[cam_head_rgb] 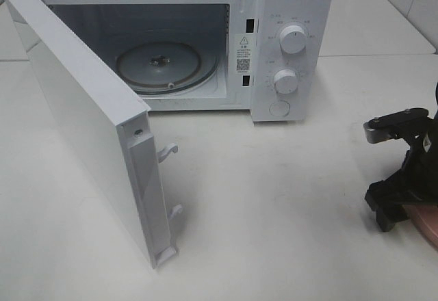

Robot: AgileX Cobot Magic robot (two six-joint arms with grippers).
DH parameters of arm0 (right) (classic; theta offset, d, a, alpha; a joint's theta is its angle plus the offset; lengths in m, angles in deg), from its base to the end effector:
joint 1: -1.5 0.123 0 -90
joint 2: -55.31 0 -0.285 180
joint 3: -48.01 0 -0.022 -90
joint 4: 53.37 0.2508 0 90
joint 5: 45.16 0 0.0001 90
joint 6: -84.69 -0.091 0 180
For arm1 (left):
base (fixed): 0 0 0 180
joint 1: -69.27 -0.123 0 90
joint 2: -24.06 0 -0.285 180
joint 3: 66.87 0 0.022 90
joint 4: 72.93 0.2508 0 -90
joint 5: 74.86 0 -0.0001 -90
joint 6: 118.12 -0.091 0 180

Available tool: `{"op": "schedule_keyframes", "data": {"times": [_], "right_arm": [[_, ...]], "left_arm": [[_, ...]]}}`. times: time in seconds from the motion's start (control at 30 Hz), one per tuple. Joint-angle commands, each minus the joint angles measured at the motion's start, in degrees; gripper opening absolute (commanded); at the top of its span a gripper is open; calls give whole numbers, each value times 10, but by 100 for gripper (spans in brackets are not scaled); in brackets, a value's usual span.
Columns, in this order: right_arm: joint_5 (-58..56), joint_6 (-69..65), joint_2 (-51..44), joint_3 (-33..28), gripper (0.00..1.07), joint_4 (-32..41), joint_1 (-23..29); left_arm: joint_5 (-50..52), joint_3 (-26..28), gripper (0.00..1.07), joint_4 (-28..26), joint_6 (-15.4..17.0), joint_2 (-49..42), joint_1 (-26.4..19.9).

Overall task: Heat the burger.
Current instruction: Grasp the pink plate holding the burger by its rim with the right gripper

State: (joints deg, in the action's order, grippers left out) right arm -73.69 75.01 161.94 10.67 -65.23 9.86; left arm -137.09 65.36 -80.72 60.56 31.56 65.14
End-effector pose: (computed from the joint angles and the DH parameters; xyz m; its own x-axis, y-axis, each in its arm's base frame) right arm 0.2580 0.0289 0.1165 -0.9778 -0.1573 -0.1381 -0.1444 0.9846 -0.0991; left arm -0.0079 -0.0115 0.2797 -0.4582 -0.0735 -0.8858 0.0162 0.9957 -0.0910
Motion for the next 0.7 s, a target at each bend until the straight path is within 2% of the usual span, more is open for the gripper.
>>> {"op": "schedule_keyframes", "data": {"times": [0.03, 0.27, 0.33, 0.43, 0.47, 0.53, 0.6, 0.63, 0.67, 0.7], "right_arm": [[10, -5, 9, 0, 86, -10, -3], [10, -4, 31, 0, 82, -11, -3], [6, -4, 31, 0, 75, -11, -3], [4, -4, 31, 0, 72, -11, -3], [0, -7, 31, 0, 64, -11, -3], [-2, -9, 31, 0, 60, -11, -3], [-11, -23, 31, 0, 37, -17, -3], [-11, -23, 31, 0, 37, -17, -3], [-14, -28, 31, 0, 29, -20, -3], [-14, -28, 31, 0, 29, -20, -3]], "left_arm": [[9, 0, 98, -5, -1, -9, -1], [9, 0, 98, -5, -1, -9, -1], [9, 0, 98, -5, -1, -9, -1], [9, 0, 98, -5, -1, -9, -1], [9, 0, 98, -5, -1, -9, -1], [9, 0, 98, -5, -1, -9, -1], [9, 0, 98, -5, -1, -9, -1], [9, 0, 98, -5, -1, -9, -1], [9, 0, 98, -5, -1, -9, -1], [9, 0, 98, -5, -1, -9, -1]]}}
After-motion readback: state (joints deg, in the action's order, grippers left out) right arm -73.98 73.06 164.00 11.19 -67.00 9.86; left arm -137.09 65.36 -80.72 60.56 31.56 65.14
